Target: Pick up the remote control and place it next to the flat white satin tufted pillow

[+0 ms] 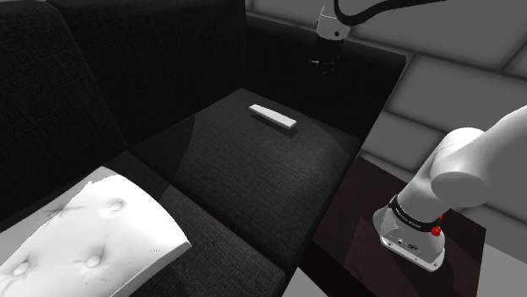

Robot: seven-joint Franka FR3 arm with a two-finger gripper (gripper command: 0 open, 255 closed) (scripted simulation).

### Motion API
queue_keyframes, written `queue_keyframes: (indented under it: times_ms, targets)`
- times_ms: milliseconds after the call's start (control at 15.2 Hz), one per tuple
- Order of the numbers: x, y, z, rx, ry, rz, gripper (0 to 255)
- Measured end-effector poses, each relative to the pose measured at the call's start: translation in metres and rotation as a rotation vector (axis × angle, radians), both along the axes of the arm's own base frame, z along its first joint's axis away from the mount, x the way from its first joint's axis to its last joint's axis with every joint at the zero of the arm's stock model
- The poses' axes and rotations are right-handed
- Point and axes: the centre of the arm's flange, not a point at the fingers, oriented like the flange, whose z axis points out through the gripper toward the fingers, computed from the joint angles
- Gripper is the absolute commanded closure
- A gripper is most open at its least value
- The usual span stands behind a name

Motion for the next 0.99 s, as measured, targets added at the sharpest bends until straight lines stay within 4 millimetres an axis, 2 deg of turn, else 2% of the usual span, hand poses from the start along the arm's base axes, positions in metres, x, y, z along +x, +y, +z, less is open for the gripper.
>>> queue_keyframes:
  times_ms: [726,990]
  targets:
    - [0.104,0.01,-0.093,0.033,-0.011,0.126,0]
    - [0.145,0.024,-0.127,0.044,-0.015,0.172,0]
